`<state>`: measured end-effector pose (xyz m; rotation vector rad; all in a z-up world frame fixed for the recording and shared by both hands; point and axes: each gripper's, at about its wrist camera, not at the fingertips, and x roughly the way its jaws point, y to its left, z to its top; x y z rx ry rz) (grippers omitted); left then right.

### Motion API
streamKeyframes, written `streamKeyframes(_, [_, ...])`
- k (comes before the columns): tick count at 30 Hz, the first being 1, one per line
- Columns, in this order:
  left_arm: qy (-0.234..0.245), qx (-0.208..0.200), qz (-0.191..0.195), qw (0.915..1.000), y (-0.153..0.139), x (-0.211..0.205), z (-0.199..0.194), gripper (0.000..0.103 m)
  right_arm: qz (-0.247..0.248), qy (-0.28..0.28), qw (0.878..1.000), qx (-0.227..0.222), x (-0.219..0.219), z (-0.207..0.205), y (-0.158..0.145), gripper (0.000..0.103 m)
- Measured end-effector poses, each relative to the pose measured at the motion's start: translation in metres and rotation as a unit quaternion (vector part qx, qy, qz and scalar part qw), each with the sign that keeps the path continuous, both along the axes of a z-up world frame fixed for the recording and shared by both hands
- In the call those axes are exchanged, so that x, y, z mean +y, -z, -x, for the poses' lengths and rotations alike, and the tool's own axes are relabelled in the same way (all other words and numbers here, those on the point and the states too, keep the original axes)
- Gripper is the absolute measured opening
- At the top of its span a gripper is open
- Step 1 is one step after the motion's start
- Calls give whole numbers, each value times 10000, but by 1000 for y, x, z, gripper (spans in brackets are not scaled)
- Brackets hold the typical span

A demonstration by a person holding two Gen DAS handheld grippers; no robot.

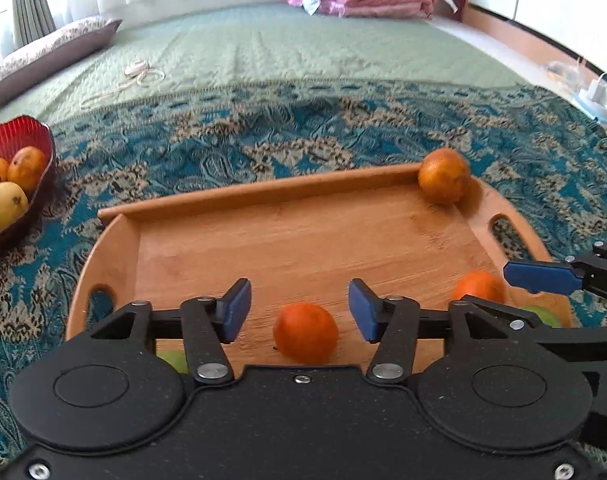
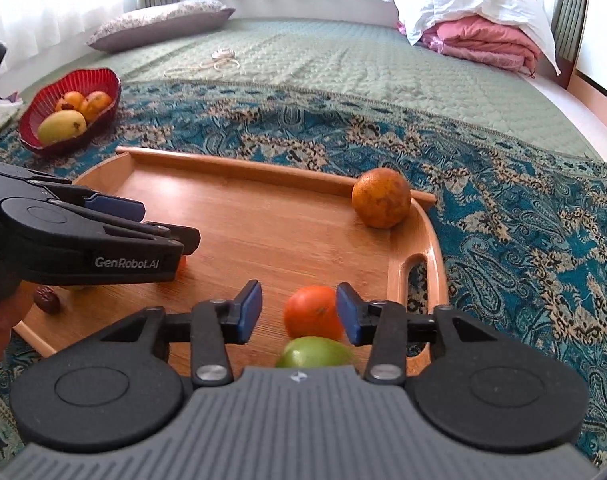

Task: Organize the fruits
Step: 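Lower the mandarins onto the tray and open both tools, then move the left tool to a mandarin while the right tool approaches a dark red date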

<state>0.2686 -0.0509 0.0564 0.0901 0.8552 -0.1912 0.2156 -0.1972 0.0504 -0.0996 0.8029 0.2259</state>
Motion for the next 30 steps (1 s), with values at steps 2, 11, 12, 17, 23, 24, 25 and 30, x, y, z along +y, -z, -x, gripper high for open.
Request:
streamKeyframes(2, [44, -119, 42, 9999, -6, 2, 9, 60, -54, -18, 9999, -130, -2, 8, -5, 67])
streamKeyframes(11, [262, -724, 115, 9970, -22, 6, 71, 80, -238, 36, 9970, -733, -12, 54, -21, 78])
streamKeyframes(12, [261, -772, 154, 9966, -23, 7, 78, 81, -237, 46, 9965, -804, -13, 59, -21, 80])
streamKeyframes(17, [223, -986, 306, 9944, -20, 13, 114, 83, -276, 211, 9934, -1093, -18, 88, -17, 80])
streamKeyframes(23, [83, -1172, 432, 9921, -8, 17, 151, 90, -251, 440, 9902, -1303, -22, 122, 0, 81])
streamKeyframes(24, [47, -1221, 472, 9914, -6, 17, 157, 96, -221, 485, 9896, -1338, -22, 127, 4, 81])
streamKeyframes(25, [29, -1275, 508, 9905, -3, 18, 162, 96, -198, 531, 9890, -1367, -22, 132, 7, 81])
streamKeyframes(30, [73, -1274, 577, 9901, 10, 17, 178, 96, -142, 665, 9856, -1549, -22, 154, 20, 81])
